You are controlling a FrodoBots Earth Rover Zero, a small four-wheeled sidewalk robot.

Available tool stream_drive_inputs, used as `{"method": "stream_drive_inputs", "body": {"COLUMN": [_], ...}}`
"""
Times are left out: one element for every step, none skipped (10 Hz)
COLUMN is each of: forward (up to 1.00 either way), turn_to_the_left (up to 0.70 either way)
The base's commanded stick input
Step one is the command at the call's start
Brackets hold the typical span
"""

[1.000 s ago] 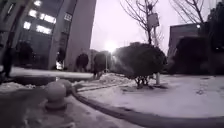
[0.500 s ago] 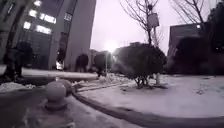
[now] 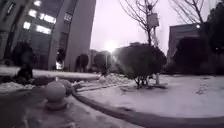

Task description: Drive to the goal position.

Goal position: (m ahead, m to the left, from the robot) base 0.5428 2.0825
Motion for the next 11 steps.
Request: {"method": "stream_drive_inputs", "body": {"forward": [0.0,0.0,0.0,0.0,0.0,0.0,0.0,0.0,0.0,0.0,0.0], "turn_to_the_left": [-0.45,-0.45,-0.45,-0.45,-0.45,-0.45,-0.45,-0.45,-0.45,-0.45,-0.45]}}
